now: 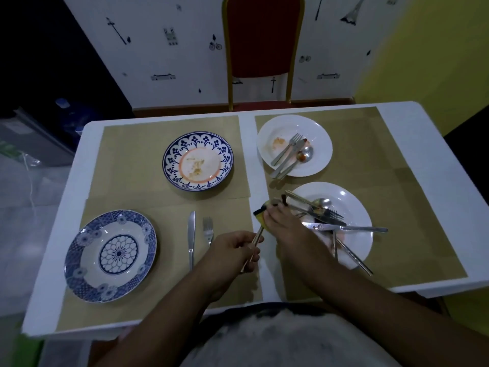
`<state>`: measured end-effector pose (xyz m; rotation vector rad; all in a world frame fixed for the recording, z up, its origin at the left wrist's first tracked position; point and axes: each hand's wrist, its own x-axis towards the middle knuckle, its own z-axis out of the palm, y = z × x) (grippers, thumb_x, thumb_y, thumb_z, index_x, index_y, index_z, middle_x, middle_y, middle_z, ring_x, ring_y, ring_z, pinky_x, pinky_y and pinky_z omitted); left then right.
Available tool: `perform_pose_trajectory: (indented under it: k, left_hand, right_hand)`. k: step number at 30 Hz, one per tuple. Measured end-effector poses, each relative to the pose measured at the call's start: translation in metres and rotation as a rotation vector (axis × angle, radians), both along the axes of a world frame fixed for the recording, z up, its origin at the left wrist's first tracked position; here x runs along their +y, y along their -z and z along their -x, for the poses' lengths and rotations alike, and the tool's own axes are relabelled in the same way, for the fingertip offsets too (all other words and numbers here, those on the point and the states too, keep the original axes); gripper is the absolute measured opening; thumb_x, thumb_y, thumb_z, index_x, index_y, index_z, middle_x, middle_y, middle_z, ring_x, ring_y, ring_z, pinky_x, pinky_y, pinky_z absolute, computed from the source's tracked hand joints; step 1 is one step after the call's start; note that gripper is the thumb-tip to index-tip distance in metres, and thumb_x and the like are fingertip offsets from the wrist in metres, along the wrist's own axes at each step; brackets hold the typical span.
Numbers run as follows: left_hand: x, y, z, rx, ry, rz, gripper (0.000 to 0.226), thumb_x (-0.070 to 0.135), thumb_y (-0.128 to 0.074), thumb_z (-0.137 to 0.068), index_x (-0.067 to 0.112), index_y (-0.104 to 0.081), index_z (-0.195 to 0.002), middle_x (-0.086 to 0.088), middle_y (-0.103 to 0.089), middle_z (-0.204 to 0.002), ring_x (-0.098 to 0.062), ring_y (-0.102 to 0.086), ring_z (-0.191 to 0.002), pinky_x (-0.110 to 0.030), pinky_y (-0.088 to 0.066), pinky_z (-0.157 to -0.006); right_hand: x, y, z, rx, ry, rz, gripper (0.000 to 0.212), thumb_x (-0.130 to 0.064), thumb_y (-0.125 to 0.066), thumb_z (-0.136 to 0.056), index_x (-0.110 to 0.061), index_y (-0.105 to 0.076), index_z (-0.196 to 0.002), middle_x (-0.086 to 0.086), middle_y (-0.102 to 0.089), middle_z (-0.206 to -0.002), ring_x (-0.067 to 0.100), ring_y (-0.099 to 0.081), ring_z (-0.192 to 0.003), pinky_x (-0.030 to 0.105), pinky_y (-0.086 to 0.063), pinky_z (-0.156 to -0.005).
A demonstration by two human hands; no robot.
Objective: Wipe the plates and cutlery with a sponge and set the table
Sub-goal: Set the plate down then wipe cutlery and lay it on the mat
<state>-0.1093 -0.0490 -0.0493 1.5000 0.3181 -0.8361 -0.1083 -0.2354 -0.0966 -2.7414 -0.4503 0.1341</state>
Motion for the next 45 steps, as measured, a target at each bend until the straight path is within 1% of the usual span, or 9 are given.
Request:
perform_pose_trajectory:
  k: [6, 9, 12, 17, 20, 24, 35, 41, 45]
  left_hand:
    - [0.005, 0.006, 0.007, -0.002, 0.004, -0.043, 0.026, 0.002, -0.046, -0.103, 0.007, -0.069, -0.114, -0.009, -0.063, -0.089, -0.011, -0.056, -0.073, -0.018, -0.049, -0.061]
    - [0.007, 0.008, 0.003, 0.035, -0.038, -0.138, 0.025, 0.012, -0.043, -0.105, 0.015, -0.065, -0.117, -0.004, -0.068, -0.1, -0.016, -0.055, -0.084, -0.028, -0.046, -0.074]
    - [0.01, 0.014, 0.001, 0.045, -0.094, -0.198, 0.027, 0.018, -0.041, -0.106, 0.018, -0.063, -0.121, -0.004, -0.068, -0.104, -0.018, -0.055, -0.09, -0.03, -0.044, -0.076]
    - [0.008, 0.02, 0.003, 0.047, -0.23, -0.178, 0.029, 0.005, -0.05, -0.098, 0.017, -0.069, -0.117, -0.007, -0.069, -0.092, -0.012, -0.05, -0.062, -0.023, -0.041, -0.054]
    - [0.004, 0.012, 0.001, 0.12, -0.302, -0.045, 0.026, -0.001, -0.048, -0.1, 0.008, -0.069, -0.111, -0.008, -0.065, -0.085, -0.013, -0.054, -0.066, -0.024, -0.049, -0.06]
    - [0.005, 0.006, 0.004, 0.082, -0.28, 0.017, 0.025, -0.006, -0.042, -0.099, -0.002, -0.065, -0.108, -0.01, -0.059, -0.082, -0.01, -0.048, -0.06, -0.022, -0.038, -0.053]
    - [0.022, 0.01, 0.019, 0.055, -0.282, -0.016, 0.033, 0.0, -0.047, -0.1, 0.014, -0.068, -0.12, -0.008, -0.066, -0.09, -0.009, -0.051, -0.063, -0.021, -0.041, -0.055]
    - [0.024, 0.009, 0.01, 0.027, -0.273, -0.018, 0.031, 0.001, -0.044, -0.102, 0.012, -0.069, -0.117, -0.007, -0.062, -0.088, -0.007, -0.047, -0.059, -0.02, -0.038, -0.055]
    - [0.024, 0.018, 0.017, 0.067, -0.29, -0.116, 0.025, 0.011, -0.045, -0.104, 0.015, -0.067, -0.115, -0.006, -0.063, -0.092, -0.011, -0.049, -0.065, -0.022, -0.039, -0.056]
  right_hand:
    - [-0.014, 0.003, -0.02, 0.005, 0.151, -0.037, 0.071, 0.004, -0.056, -0.08, -0.014, -0.034, -0.146, 0.003, -0.033, -0.153, 0.018, -0.027, -0.142, 0.026, -0.017, -0.115]
    - [-0.014, -0.013, -0.031, 0.085, 0.359, -0.27, 0.057, 0.0, -0.049, -0.089, -0.018, -0.042, -0.142, -0.002, -0.043, -0.146, 0.014, -0.039, -0.135, 0.032, -0.03, -0.114]
    - [-0.012, -0.033, -0.029, 0.09, 0.446, -0.39, 0.052, 0.001, -0.043, -0.093, -0.015, -0.043, -0.142, -0.002, -0.042, -0.146, 0.014, -0.036, -0.137, 0.021, -0.024, -0.111]
    - [0.011, -0.038, -0.018, -0.031, 0.254, -0.389, 0.055, 0.003, -0.047, -0.089, -0.012, -0.043, -0.142, 0.003, -0.04, -0.148, 0.015, -0.034, -0.138, 0.031, -0.026, -0.115]
    - [0.026, -0.023, -0.004, -0.038, 0.046, -0.291, 0.067, 0.012, -0.046, -0.078, -0.01, -0.042, -0.142, 0.006, -0.038, -0.15, 0.021, -0.027, -0.142, 0.037, -0.025, -0.115]
    - [0.034, 0.005, -0.001, -0.028, -0.217, -0.126, 0.08, 0.016, -0.055, -0.064, -0.009, -0.043, -0.139, 0.01, -0.041, -0.147, 0.028, -0.03, -0.14, 0.046, -0.036, -0.108]
    - [0.022, -0.01, -0.043, 0.087, 0.162, -0.235, 0.059, 0.005, -0.048, -0.086, -0.012, -0.043, -0.142, 0.008, -0.044, -0.145, 0.023, -0.042, -0.132, 0.033, -0.034, -0.11]
    - [0.04, -0.011, -0.021, 0.002, -0.066, -0.234, 0.065, 0.007, -0.054, -0.079, -0.01, -0.044, -0.14, 0.008, -0.043, -0.146, 0.02, -0.037, -0.135, 0.025, -0.023, -0.109]
    - [0.031, -0.001, -0.034, 0.158, 0.135, -0.217, 0.062, 0.003, -0.046, -0.086, -0.015, -0.037, -0.144, 0.003, -0.035, -0.151, 0.018, -0.032, -0.139, 0.027, -0.023, -0.114]
